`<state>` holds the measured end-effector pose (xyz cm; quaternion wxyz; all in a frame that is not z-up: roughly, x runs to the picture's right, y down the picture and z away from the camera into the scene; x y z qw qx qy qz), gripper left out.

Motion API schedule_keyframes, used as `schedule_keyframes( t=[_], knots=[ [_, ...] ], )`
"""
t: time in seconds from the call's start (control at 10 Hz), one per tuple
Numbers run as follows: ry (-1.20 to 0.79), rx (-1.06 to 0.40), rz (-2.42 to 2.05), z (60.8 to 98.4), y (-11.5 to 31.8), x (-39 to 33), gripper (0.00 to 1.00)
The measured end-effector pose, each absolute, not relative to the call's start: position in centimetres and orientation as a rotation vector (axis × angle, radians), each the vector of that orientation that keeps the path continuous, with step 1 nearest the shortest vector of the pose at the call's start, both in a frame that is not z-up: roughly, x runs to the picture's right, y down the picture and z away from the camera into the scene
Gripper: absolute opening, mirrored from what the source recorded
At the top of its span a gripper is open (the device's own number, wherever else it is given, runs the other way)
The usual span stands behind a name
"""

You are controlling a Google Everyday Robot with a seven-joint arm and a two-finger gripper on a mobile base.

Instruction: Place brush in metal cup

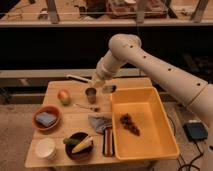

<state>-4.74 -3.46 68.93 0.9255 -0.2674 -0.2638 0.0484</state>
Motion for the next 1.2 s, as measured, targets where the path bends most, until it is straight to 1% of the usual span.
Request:
schedule_keyframes(
  t=[0.3,0.7,1.2],
  knots=[
    [-0.581,-0.562,0.173,69.6,-2.9,-4.9,0.05],
    [-0.686,-0.575,0.423,73.8,-1.3,-6.8,0.05],
    [-0.713,-0.522,0.446,75.4,-5.0,-8.3,0.05]
  ],
)
